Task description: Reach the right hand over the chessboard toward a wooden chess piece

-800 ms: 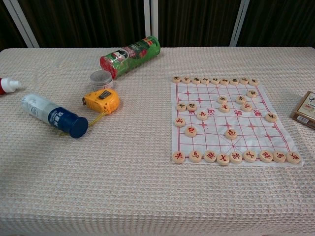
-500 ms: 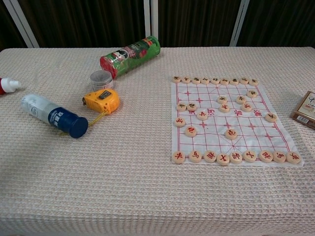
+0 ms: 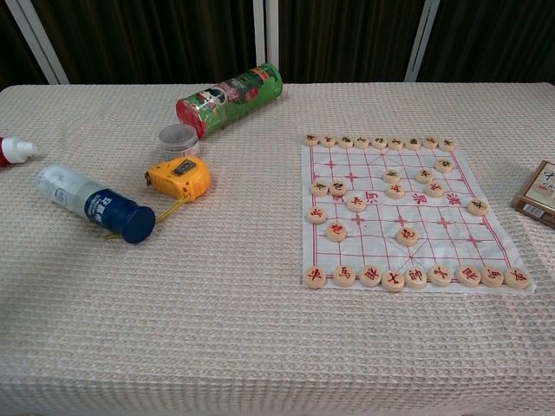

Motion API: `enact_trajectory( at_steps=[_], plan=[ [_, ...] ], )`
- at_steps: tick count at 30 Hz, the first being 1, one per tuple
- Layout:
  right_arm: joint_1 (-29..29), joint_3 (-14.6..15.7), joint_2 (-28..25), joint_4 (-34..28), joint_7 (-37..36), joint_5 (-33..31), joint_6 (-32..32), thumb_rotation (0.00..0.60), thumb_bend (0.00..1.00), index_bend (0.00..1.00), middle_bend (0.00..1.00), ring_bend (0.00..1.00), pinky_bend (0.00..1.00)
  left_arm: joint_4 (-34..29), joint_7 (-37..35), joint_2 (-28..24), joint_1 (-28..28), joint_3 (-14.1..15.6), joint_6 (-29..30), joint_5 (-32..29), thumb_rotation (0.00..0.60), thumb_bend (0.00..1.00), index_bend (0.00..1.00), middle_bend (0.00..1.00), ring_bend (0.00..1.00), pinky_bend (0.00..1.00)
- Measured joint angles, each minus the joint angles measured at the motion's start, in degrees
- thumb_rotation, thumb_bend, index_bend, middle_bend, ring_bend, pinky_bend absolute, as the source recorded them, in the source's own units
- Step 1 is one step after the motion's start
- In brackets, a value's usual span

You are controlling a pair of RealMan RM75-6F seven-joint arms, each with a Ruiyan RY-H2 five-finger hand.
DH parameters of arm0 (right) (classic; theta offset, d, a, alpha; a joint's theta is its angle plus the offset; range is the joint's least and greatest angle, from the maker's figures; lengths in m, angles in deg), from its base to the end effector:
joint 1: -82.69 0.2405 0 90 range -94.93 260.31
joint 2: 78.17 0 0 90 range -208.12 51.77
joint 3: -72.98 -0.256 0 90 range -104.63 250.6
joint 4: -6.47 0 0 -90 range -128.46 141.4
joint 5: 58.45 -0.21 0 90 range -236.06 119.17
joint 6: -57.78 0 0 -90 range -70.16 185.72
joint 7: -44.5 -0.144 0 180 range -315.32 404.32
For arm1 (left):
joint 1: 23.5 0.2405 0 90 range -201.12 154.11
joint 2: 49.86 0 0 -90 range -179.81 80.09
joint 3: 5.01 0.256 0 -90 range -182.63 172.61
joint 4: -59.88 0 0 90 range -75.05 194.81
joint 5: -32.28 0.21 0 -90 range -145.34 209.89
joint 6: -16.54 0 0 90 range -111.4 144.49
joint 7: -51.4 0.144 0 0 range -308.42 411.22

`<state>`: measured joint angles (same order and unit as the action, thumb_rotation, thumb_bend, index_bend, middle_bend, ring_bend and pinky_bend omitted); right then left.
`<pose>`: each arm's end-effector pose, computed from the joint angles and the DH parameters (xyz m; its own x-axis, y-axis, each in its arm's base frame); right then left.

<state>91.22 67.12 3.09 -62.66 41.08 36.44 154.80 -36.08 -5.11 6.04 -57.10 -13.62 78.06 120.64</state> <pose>-0.3076 -0.2084 0.1214 0.3899 0.2738 0.8792 -0.8732 -0.1930 0.4474 -0.1862 0.3238 0.1583 -0.3145 0.4218 0.8504 0.8706 -0.2289 0.4356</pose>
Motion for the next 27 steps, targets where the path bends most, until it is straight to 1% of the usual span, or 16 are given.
enact_trajectory(
  at_steps=[15,20,21,22,24,26,27],
  plan=[
    [0.3,0.0,-0.3,-0.1,-0.4,-0.2,-0.1,0.600,0.24,0.00,0.00,0.00,0.00,0.3,0.4,0.4,-0.4,0.6,0.0,-0.1,0.379,0.18,0.13,0.13,0.11,0.19],
    [0.8,0.2,-0.5,-0.7,0.0,0.2,-0.8,0.600,0.24,0.00,0.00,0.00,0.00,0.4,1.6,0.3,-0.3,0.8,0.3,-0.2,0.377,0.18,0.13,0.13,0.11,0.19],
    [1.0,0.3,-0.8,-1.2,0.2,0.3,-1.2,0.600,0.24,0.00,0.00,0.00,0.00,0.4,2.1,0.3,-0.2,0.8,0.4,-0.2,0.385,0.18,0.13,0.13,0.11,0.19],
    [1.1,0.4,-1.1,-1.8,0.4,0.4,-1.7,0.600,0.24,0.00,0.00,0.00,0.00,0.5,3.2,0.3,-0.2,0.8,0.5,-0.3,0.413,0.18,0.13,0.13,0.11,0.19],
    [1.8,0.6,-2.0,-3.6,1.2,0.5,-3.1,0.600,0.24,0.00,0.00,0.00,0.00,0.7,5.4,0.4,0.0,0.9,0.7,-0.6,0.536,0.18,0.14,0.13,0.11,0.19],
    [2.5,0.7,-3.1,-5.8,2.1,0.6,-4.9,0.600,0.24,0.05,0.00,0.00,0.00,1.1,9.2,0.7,0.3,0.9,0.9,-1.3,0.597,0.18,0.14,0.13,0.11,0.19],
    [3.1,0.8,-4.0,-7.6,2.9,0.5,-6.4,0.600,0.24,0.10,0.00,0.00,0.00,1.4,11.3,1.0,0.4,1.0,1.1,-1.6,0.600,0.18,0.14,0.13,0.11,0.19]
  ],
)
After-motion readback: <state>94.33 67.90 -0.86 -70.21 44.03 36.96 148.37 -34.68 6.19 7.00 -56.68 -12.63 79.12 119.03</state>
